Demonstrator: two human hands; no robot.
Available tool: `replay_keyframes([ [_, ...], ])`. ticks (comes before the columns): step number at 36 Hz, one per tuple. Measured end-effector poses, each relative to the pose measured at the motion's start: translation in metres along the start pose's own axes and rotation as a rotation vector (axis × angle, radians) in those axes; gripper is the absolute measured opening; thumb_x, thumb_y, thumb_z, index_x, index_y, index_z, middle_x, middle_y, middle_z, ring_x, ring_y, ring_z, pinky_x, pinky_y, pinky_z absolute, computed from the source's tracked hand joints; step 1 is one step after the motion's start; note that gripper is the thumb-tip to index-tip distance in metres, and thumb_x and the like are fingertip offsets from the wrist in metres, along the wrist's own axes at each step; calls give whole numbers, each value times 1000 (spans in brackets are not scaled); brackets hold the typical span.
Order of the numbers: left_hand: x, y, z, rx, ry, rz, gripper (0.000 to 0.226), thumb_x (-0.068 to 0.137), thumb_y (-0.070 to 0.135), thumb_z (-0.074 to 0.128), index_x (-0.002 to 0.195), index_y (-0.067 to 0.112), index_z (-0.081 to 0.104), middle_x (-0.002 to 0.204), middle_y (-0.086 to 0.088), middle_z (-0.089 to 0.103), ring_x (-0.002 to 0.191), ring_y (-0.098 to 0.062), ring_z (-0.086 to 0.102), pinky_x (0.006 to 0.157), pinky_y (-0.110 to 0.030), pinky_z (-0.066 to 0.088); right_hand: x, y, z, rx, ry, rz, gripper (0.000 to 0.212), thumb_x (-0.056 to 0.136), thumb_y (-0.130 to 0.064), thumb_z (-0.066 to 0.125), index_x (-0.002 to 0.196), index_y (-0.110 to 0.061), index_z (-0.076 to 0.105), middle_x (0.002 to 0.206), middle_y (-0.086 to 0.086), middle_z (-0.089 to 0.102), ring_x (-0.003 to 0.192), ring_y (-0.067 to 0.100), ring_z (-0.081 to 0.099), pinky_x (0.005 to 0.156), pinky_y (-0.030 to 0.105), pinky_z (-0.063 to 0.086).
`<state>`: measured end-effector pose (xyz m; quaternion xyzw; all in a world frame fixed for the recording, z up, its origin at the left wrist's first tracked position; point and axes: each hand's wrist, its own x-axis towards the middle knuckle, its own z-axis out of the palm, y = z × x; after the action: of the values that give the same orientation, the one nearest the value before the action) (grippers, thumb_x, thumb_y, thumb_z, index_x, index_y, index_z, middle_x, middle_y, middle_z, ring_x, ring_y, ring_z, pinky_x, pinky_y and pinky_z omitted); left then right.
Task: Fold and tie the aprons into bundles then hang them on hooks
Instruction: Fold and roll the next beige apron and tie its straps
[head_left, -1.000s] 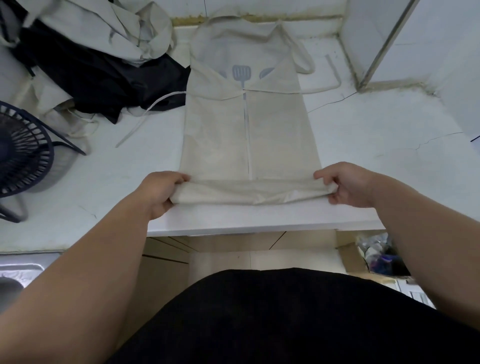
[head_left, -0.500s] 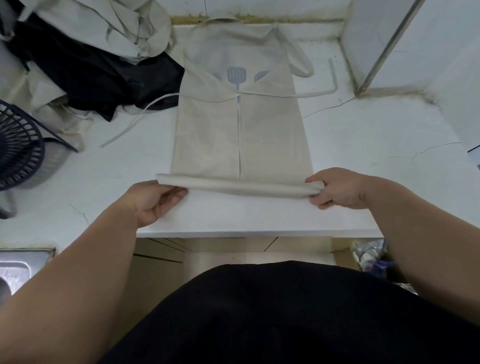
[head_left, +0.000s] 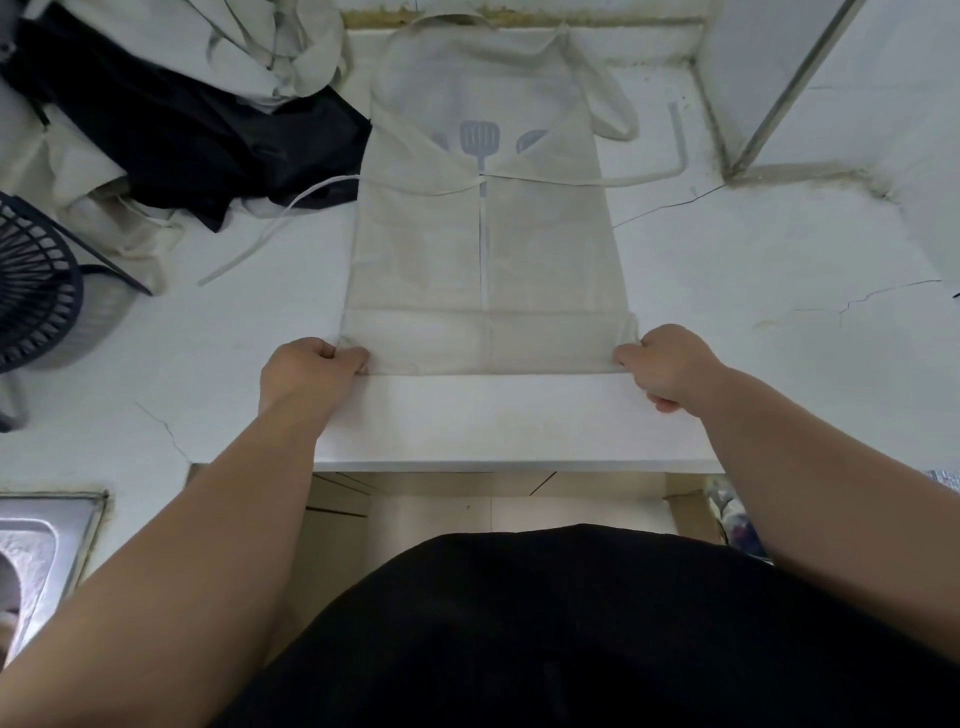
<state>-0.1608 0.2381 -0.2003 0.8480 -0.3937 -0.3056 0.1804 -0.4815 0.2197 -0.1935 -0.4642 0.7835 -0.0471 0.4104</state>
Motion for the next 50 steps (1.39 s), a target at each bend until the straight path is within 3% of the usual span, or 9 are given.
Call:
replay_keyframes([
  [4, -4, 4, 0, 41, 16, -18, 23, 80, 35, 67, 81, 13, 59, 80, -2, 57, 78, -23, 54, 60, -29, 42, -3, -1, 4, -175, 65, -20, 32, 90, -33, 50, 72, -7, 45, 68, 7, 49, 59, 25, 50, 59, 30, 40],
  [7, -14, 19, 6, 285, 160, 84, 49, 83, 26, 64, 126, 9, 47, 130, -13, 44, 119, -35, 40, 90, -43, 42, -8, -6, 4, -257, 173, -10, 31, 87, -35, 56, 97, -9, 41, 85, 5, 51, 82, 28, 53, 70, 34, 39],
  [10, -28, 39, 23, 519, 148, 548, 60, 92, 15, 49, 148, 19, 30, 157, -9, 19, 142, -30, 18, 109, -45, 25, -14, -21, 10, -517, 341, -197, 41, 87, -18, 56, 124, -13, 39, 112, 11, 50, 105, 33, 53, 76, 37, 40],
  [12, -33, 49, 44, 598, -35, 887, 57, 95, 14, 45, 149, 25, 30, 161, -3, 14, 148, -25, 7, 116, -45, 9, -15, -29, 20, -719, 345, -415, 51, 88, -9, 47, 137, -21, 36, 134, 13, 40, 119, 33, 44, 93, 39, 36],
  [14, -39, 52, 66, 727, -247, 984, 55, 101, 28, 34, 153, 29, 16, 162, 3, 0, 149, -20, -5, 117, -44, -5, -17, -36, 31, -828, 260, -541, 56, 91, -10, 39, 144, -25, 28, 153, 9, 20, 135, 30, 27, 105, 39, 24],
  [21, -31, 44, 81, 675, -361, 871, 54, 99, 53, 16, 151, 42, 5, 161, 8, -9, 147, -10, -10, 118, -36, -4, 1, -28, 52, -707, 14, -555, 58, 99, -42, 23, 151, -21, 8, 159, 0, 0, 143, 22, 9, 117, 39, -3],
  [32, 11, 8, 29, 738, -222, 424, 79, 91, 69, 13, 152, 26, -12, 159, -1, -21, 146, -20, -19, 120, -41, -6, 4, -18, 49, -682, 45, -565, 99, 79, -79, 31, 150, -16, 3, 157, 2, 0, 142, 23, 6, 119, 35, -5],
  [41, 1, 20, 22, 892, -224, 435, 108, 75, 86, 13, 152, 14, -11, 158, -2, -25, 143, -25, -27, 116, -55, -9, 10, -22, 34, -747, -59, -587, 85, 87, -73, 25, 151, -22, 1, 159, 0, -3, 143, 26, 9, 119, 38, 1],
  [50, -12, 35, 30, 600, -352, 646, 90, 80, 67, 57, 152, 33, 16, 160, 13, 3, 147, -8, 1, 120, -28, 6, 14, -39, 17, -840, -101, -669, 59, 94, -62, 18, 146, -34, 27, 156, -4, 20, 135, 24, 35, 112, 39, 21],
])
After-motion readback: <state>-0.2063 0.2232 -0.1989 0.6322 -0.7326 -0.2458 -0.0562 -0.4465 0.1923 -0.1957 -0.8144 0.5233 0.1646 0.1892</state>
